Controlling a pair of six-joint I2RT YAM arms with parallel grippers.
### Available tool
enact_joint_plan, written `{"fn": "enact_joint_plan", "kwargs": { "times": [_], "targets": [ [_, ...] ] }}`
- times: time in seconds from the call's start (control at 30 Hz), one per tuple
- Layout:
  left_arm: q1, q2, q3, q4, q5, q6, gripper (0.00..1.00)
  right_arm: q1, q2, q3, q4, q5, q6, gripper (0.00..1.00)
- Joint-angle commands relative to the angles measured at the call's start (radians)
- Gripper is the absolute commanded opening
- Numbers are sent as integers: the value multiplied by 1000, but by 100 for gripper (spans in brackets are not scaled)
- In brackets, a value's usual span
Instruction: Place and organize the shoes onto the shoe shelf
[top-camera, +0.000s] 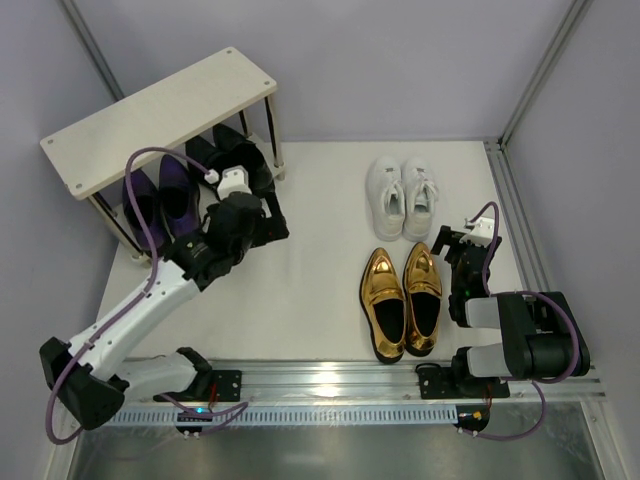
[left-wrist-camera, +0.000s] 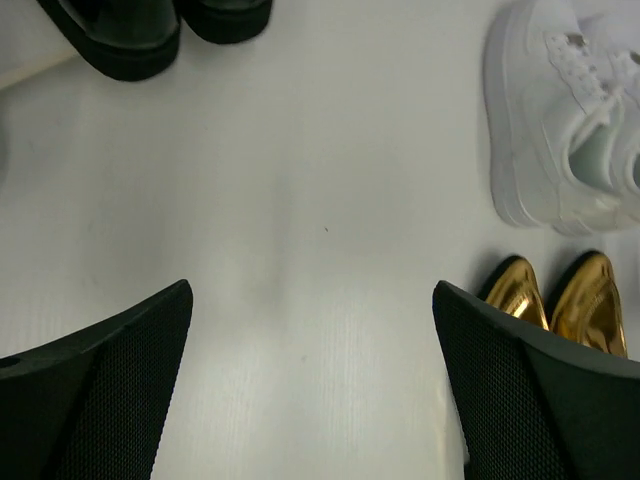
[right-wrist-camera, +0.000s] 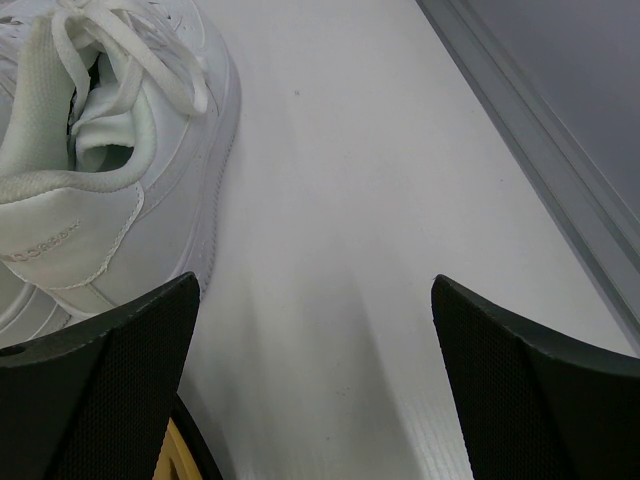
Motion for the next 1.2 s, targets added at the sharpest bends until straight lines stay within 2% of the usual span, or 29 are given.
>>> {"fn": "enact_joint_plan", "kwargs": {
  "times": [0.0, 0.17, 0.3, 0.33, 0.43, 0.5, 0.7, 0.77, 0.83, 0.87, 0.9, 0.93, 0.97, 1.03, 1.07, 1.17],
  "targets": [
    [-57, -97, -36, -74, 185, -43, 100, 5, -4, 21, 70, 0, 3, 97],
    [-177, -125, -85, 3, 371, -115, 100, 5, -4, 16, 83, 1, 0, 97],
    [-413, 66, 4, 125, 333, -169, 100, 3, -3, 16, 82, 1, 0, 97],
    [-436, 179, 38, 126, 330, -201, 100, 5, -4, 16, 83, 1, 1, 97],
    [-525, 364, 208, 19, 241, -271, 100, 5, -4, 16, 82, 1, 0, 97],
    [-553, 413, 265, -21, 155, -293, 100, 5, -4, 16, 82, 1, 0, 97],
    [-570, 411, 214, 55, 147, -295, 100, 5, -4, 18, 82, 3, 0, 97],
    [-570, 397, 204, 66, 161, -270, 100, -9, -1, 25, 67, -81, -10, 97],
    [-570, 384, 196, 63, 166, -253, 100, -61, 4, 50, 39, -303, -17, 97],
    [-570, 365, 191, 62, 164, -241, 100, -67, -1, 48, 40, -299, -16, 97],
    [-570, 354, 187, 65, 161, -229, 100, -52, -24, 59, -1, -296, -43, 97],
    [-570, 340, 176, 66, 152, -220, 100, -29, -165, 88, -113, -223, -69, 97],
    [-570, 310, 173, 46, 140, -215, 100, 18, -224, 213, -438, -171, -33, 97],
    [-567, 273, 152, 49, 121, -210, 100, 63, -329, 347, -719, -187, 33, 97],
    [-559, 254, 117, 66, 115, -206, 100, 75, -357, 446, -925, -222, 52, 97],
    [-544, 179, 66, 71, 97, -206, 100, 146, -465, 508, -1131, -238, 99, 97]
  ]
}}
